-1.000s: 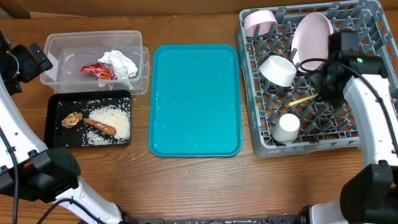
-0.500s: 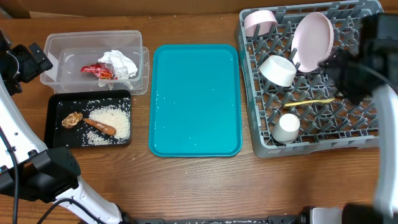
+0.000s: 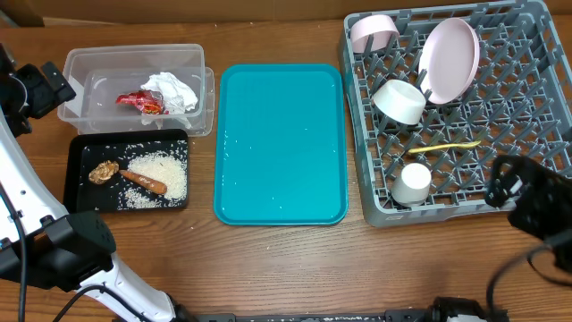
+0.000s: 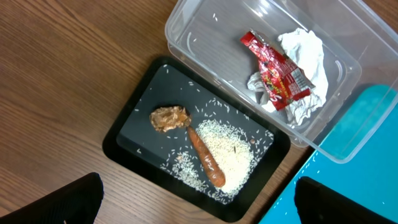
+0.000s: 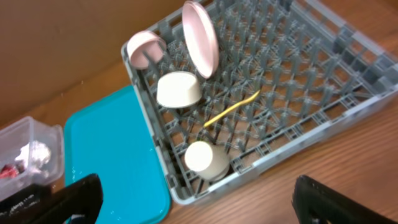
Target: Sort waste into correct bins and load items into the dishwasher
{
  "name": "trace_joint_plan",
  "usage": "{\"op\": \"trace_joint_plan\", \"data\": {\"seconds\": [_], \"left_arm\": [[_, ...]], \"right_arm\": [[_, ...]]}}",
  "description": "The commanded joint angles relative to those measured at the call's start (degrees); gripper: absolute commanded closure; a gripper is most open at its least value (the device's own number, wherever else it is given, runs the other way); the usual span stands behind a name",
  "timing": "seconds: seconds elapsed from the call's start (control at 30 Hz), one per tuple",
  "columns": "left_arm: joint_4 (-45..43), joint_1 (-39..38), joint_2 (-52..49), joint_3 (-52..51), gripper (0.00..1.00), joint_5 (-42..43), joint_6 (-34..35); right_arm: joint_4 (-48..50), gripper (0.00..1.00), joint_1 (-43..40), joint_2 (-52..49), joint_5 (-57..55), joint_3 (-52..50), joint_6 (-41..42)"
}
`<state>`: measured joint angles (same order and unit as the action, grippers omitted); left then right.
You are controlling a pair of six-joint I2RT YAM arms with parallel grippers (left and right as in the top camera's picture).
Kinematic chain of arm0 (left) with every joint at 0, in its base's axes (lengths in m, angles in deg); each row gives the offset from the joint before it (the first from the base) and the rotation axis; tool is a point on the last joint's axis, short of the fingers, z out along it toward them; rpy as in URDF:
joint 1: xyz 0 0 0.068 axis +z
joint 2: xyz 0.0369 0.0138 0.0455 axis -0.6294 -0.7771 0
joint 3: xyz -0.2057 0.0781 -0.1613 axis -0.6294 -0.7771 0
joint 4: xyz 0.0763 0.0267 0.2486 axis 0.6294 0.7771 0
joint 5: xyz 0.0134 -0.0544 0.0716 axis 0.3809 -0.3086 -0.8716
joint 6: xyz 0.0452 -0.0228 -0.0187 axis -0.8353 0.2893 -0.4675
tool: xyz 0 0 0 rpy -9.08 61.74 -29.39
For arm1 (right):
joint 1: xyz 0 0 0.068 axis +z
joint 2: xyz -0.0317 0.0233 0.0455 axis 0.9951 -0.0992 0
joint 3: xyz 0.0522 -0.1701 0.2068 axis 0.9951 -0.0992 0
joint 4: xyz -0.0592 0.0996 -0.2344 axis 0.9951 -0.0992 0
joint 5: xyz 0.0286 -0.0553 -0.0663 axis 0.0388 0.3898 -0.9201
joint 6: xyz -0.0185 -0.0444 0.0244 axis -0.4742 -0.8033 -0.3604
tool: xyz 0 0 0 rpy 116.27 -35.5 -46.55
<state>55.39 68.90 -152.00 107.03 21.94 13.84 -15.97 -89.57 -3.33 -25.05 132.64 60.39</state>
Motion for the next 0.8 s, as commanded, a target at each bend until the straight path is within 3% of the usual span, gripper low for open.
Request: {"op": "trace_joint_plan", "data": {"seconds": [0.0, 0.23, 0.33, 0.57, 0.77], "left_arm": [[0.0, 0.1, -0.3, 1.0, 0.0, -0.2, 0.2], [0.0, 0.1, -0.3, 1.0, 0.0, -0.2, 0.2], [0.0, 0.1, -0.3, 1.0, 0.0, -0.2, 0.2], [0.0, 0.1, -0.3, 1.0, 0.0, -0.2, 0.2], [0.0, 0.1, -0.3, 1.0, 0.0, -0.2, 0.2]], "right_arm": [[14.5, 0.0, -0.1, 10.4, -2.9, -15.0, -3.5], [60.1, 0.0, -0.1, 36.1, 6.4, -64.8, -3.3], [76.2, 0.0, -0.1, 43.0, 7.9, -81.2, -1.5], [89.4, 0.0, -0.1, 54.8, 2.8, -100.7, 6.3], [86.3, 0.0, -0.1, 54.8, -0.2, -101.7, 5.4]]}}
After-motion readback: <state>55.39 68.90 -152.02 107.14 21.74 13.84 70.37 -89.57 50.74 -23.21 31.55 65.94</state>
